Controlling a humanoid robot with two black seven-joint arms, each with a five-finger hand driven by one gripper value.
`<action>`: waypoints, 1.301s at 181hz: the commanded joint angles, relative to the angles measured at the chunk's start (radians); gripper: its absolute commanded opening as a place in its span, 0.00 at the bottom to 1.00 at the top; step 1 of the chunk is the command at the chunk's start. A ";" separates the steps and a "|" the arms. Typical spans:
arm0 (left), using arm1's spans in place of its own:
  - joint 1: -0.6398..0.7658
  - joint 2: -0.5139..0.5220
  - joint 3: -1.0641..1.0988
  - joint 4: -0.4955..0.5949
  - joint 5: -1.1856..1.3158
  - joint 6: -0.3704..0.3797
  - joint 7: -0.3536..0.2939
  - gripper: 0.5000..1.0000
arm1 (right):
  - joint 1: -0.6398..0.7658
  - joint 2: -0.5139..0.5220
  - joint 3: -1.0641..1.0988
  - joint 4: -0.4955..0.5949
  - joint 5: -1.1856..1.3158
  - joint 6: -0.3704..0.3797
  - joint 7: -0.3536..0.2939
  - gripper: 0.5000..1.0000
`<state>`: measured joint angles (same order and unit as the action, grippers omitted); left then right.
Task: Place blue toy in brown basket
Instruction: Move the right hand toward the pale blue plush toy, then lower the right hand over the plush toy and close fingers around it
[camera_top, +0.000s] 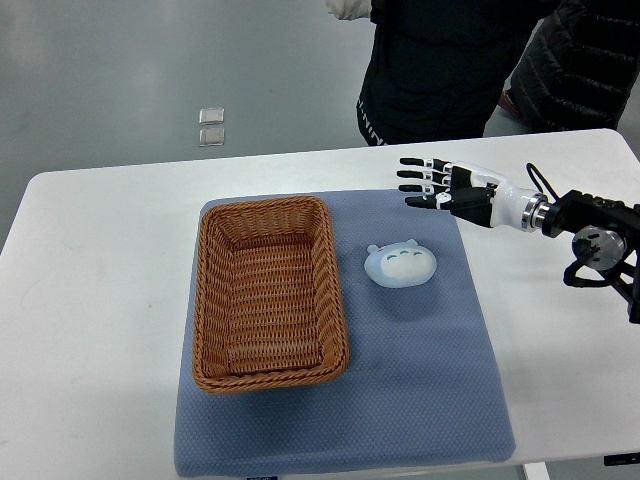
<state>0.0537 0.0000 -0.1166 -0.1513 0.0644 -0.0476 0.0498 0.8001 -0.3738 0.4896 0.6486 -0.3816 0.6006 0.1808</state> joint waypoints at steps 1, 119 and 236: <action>0.000 0.000 0.000 0.001 0.000 0.000 -0.001 1.00 | 0.001 -0.023 0.000 0.023 -0.102 0.010 0.031 0.83; 0.000 0.000 0.000 0.001 0.000 0.000 -0.001 1.00 | 0.053 -0.140 -0.003 0.313 -0.783 -0.005 0.150 0.83; 0.000 0.000 0.000 0.001 0.000 0.000 -0.001 1.00 | -0.004 -0.123 -0.091 0.390 -0.974 -0.291 0.150 0.83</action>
<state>0.0538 0.0000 -0.1166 -0.1504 0.0644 -0.0475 0.0496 0.8185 -0.5027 0.4038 1.0396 -1.3432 0.3427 0.3318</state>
